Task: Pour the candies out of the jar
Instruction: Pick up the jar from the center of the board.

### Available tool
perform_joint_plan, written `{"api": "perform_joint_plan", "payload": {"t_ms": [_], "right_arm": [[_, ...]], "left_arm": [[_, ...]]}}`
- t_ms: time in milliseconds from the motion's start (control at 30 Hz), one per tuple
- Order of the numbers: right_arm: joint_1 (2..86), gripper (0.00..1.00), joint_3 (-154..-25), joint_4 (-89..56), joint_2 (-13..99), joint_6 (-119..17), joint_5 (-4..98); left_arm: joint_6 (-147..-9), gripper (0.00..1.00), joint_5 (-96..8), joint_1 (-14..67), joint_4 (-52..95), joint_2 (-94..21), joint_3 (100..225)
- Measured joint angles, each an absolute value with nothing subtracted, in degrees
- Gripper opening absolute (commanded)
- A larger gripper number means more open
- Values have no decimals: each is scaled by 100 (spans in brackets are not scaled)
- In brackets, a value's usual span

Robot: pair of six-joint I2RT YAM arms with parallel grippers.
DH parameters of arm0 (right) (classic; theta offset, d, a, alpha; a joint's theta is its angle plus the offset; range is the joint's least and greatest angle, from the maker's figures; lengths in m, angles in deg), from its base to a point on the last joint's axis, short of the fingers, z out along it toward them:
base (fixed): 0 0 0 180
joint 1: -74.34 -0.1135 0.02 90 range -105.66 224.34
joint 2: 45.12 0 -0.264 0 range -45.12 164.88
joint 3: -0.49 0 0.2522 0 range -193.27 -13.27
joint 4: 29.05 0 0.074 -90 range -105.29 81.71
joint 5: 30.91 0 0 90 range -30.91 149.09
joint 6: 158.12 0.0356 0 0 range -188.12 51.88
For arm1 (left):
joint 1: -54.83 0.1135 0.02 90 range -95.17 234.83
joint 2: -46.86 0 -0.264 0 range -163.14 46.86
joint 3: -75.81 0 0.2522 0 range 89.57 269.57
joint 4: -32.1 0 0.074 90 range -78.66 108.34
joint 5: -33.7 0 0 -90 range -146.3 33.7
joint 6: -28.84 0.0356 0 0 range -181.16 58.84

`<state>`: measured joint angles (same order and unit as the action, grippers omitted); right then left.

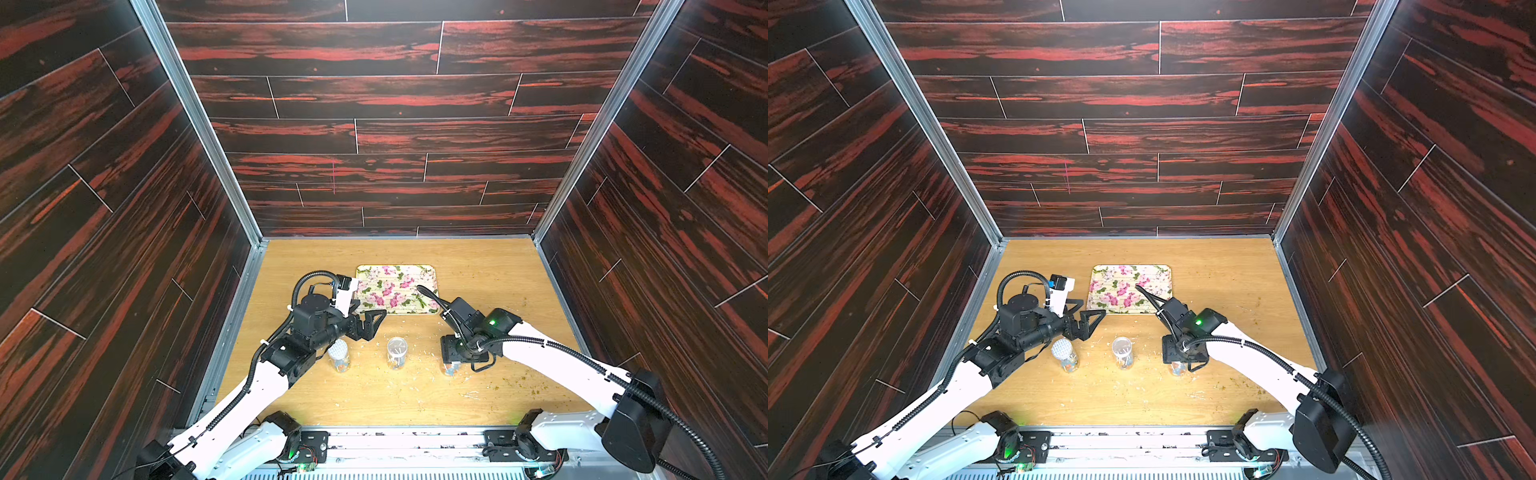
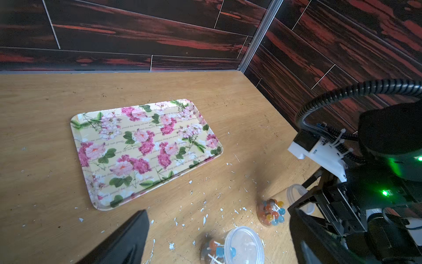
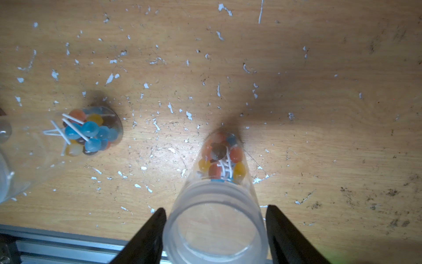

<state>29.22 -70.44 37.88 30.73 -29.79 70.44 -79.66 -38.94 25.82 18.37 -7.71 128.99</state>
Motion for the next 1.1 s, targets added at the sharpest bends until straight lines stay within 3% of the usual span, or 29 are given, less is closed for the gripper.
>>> {"api": "perform_joint_plan", "payload": {"t_ms": [633, 800, 1100], "right_arm": [[2911, 53, -7018, 3853, 3071, -3047, 7064], [3070, 51, -7411, 4015, 2951, -3248, 6933], [4109, 51, -8607, 4129, 2451, -3956, 6043]], "left_arm": [[-8014, 100, -3736, 2534, 2104, -823, 12716], [-7656, 100, -3140, 2523, 2298, -1153, 12751], [-6723, 100, -1732, 2518, 2302, -2336, 13765]]}}
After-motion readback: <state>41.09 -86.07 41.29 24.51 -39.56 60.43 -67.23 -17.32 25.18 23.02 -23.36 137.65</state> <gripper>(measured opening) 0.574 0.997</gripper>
